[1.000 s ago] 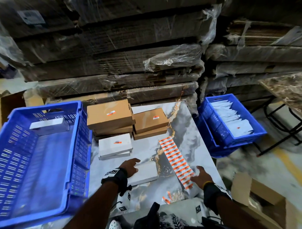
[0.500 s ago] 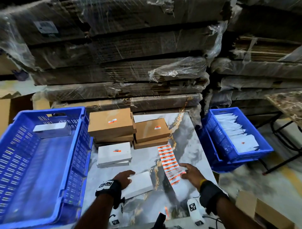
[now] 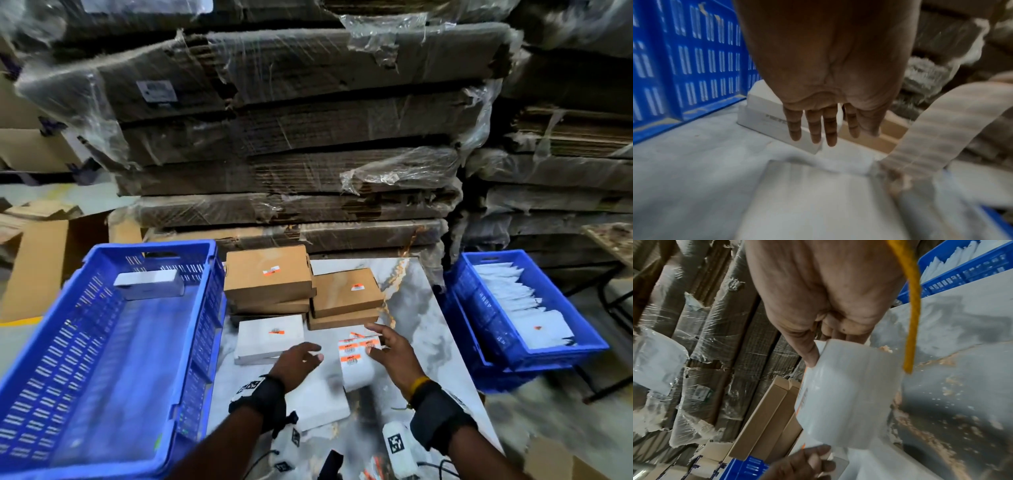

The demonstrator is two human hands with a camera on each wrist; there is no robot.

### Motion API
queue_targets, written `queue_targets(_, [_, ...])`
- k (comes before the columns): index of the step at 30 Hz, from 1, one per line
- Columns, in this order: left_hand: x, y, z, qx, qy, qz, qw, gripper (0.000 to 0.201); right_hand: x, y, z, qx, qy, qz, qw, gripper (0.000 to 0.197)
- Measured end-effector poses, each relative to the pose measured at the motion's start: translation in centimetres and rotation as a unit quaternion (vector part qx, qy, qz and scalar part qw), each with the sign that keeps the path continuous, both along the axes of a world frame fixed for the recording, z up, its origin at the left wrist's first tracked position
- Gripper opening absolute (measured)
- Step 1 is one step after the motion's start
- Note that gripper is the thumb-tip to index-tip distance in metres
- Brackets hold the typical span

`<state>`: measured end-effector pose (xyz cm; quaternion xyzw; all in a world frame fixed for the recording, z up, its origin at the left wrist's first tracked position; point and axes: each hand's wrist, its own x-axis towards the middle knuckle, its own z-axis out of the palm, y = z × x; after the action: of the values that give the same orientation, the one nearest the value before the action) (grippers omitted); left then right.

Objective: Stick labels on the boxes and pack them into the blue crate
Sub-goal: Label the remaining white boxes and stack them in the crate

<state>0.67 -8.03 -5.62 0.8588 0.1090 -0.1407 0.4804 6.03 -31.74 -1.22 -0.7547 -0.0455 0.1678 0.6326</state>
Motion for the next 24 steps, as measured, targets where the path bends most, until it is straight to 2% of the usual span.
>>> queue_targets(3, [0.8,-1.6,4.5,-0.216,-0.016,0.058,0.975,0.030,0.7,1.6,0.6,0.015,-0.027,-0.019,0.999,0.041])
queue_targets(7, [2.0,-3.1,7.5,-0.320,-0.057,0.048,0.944,0.050,1.6,3.2,2.0,0.043,-0.049,-0.044,0.997,0.040])
queue_targets(11, [2.8,-3.6,8.9,-0.311,-0.110,0.055,0.942,0.059,1.8,3.6,3.3,0.035,-0.090,-0.081,0.992,0.034])
queue_targets(14, [3.1,-3.8,9.5,-0.305,-0.146,0.053,0.940,0.053,1.4,3.6,4.2,-0.066,-0.194,-0.106,0.973,0.035])
queue_targets(17, [3.2,-3.6,9.8,-0.296,-0.176,0.052,0.938,0.048,0.8,3.5,4.8,-0.127,-0.286,-0.053,0.948,0.035])
queue_targets(20, [3.4,-3.4,10.1,-0.283,-0.193,0.036,0.939,0.046,0.7,3.4,4.9,-0.146,-0.303,-0.015,0.942,0.033])
queue_targets(24, [3.7,-3.2,10.5,-0.264,-0.212,0.006,0.941,0.049,1.0,3.6,5.1,-0.121,-0.282,-0.035,0.951,0.030])
